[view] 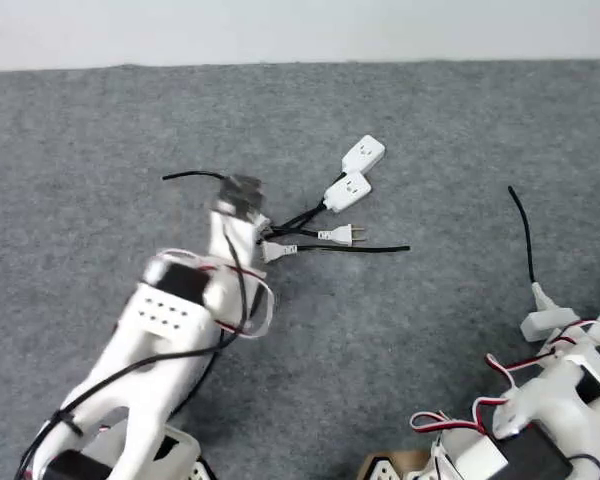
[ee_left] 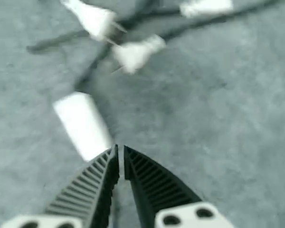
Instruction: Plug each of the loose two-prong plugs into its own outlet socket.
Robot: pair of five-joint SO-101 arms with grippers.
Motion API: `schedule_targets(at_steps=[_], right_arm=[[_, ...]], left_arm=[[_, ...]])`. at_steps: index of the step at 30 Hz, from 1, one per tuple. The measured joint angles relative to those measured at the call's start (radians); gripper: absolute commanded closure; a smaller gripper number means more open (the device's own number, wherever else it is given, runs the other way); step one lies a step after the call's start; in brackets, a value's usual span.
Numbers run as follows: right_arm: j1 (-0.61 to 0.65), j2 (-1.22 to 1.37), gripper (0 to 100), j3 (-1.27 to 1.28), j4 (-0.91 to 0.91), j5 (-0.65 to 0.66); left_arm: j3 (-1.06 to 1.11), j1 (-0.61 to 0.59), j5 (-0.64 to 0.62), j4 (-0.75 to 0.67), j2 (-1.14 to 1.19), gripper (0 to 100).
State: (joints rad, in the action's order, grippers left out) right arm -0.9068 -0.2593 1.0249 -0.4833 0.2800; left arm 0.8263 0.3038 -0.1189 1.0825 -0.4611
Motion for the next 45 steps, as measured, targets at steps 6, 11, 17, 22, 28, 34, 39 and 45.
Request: schedule_targets(at_steps=[6, 11, 17, 22, 28, 34, 39, 45], right_arm=[[0.0, 0.0, 77.2, 0.0, 0.0, 0.0], [0.0, 0.0, 77.2, 0.0, 0.0, 0.0], [0.0, 0.0, 77.2, 0.0, 0.0, 0.0], [0.0, 0.0, 77.2, 0.0, 0.0, 0.0], [0.0, 0.0, 77.2, 0.0, 0.0, 0.0], [0.0, 0.0, 77.2, 0.0, 0.0, 0.0], [0.02, 0.0, 77.2, 0.002, 0.0, 0.0], [0.025, 0.0, 77.2, 0.008, 0.0, 0.0]], left_arm=[[0.015, 0.031, -0.061, -0.129, 0.132, 99], [-0.04, -0.031, -0.063, -0.192, 0.327, 99], [-0.089, -0.132, -0.041, -0.176, 0.413, 99], [-0.091, -0.213, -0.038, -0.175, 0.419, 99], [-0.091, -0.23, -0.037, -0.175, 0.419, 99], [-0.089, -0.23, 0.058, -0.172, 0.416, 99], [-0.064, -0.199, 0.075, -0.123, 0.284, 97], [0.012, -0.212, 0.081, -0.068, -0.021, 76]])
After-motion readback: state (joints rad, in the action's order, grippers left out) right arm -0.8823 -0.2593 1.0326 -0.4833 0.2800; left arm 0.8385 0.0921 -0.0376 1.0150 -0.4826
